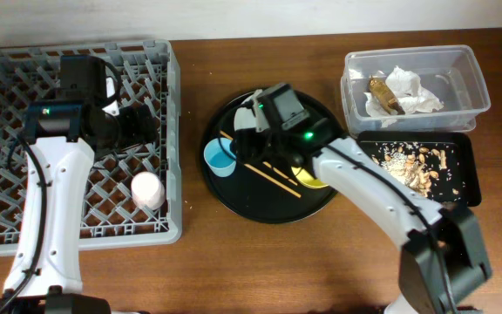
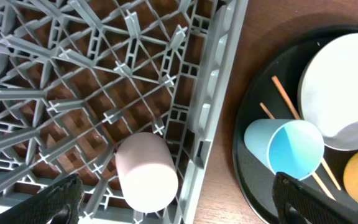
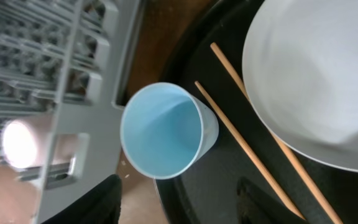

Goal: Sort waste into correct bins and load items into the dishwasher rack
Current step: 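Lower the right gripper onto the blue cup and grasp it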

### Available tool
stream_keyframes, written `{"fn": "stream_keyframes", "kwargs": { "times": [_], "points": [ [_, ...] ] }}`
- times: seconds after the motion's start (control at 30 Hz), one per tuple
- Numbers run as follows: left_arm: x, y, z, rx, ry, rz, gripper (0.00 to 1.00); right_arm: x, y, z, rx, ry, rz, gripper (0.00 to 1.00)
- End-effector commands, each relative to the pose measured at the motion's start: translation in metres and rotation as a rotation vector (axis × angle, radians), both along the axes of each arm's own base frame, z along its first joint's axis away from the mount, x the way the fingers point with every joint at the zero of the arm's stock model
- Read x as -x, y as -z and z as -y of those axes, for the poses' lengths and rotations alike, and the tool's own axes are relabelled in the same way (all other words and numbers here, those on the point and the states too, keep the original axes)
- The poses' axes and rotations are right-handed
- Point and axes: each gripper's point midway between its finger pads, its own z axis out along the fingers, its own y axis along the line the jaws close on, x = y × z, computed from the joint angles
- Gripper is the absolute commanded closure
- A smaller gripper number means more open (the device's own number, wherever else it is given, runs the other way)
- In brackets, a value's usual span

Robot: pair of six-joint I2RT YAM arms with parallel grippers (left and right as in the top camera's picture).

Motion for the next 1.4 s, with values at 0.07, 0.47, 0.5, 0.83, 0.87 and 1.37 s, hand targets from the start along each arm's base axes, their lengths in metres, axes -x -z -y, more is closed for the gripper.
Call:
{"fn": "stream_keyframes", "kwargs": {
  "times": [0.07,0.47,0.5,0.83,0.87,1.37],
  "points": [
    [-0.005,-0.005,-0.006,-0.039,-0.009,0.026,0.04,-0.006,0.043,-0.002,0.077,0.087,-0.055,0.43],
    [-0.009,-0.007,-0.005,-0.033,-0.008,0.043,0.04,-0.009,0.062,-0.003,0.092,0.086,-0.077,0.78],
    [-0.009,-0.007,-0.004,-0.028,-0.005,0.043,0.04,-0.008,0.063,-0.003,0.095,0.086,-0.081,0.78],
    [-0.009,-0.007,-0.003,-0.021,-0.002,0.043,0.04,-0.002,0.070,0.001,0.116,0.084,-0.113,0.90],
    [-0.009,-0.007,-0.003,-0.021,-0.002,0.043,0.04,-0.002,0.070,0.001,0.116,0.084,-0.113,0.90],
    [-0.011,-0.007,-0.003,-0.021,-0.002,0.052,0.04,0.000,0.085,0.002,0.136,0.083,-0.142,0.92]
  ]
}}
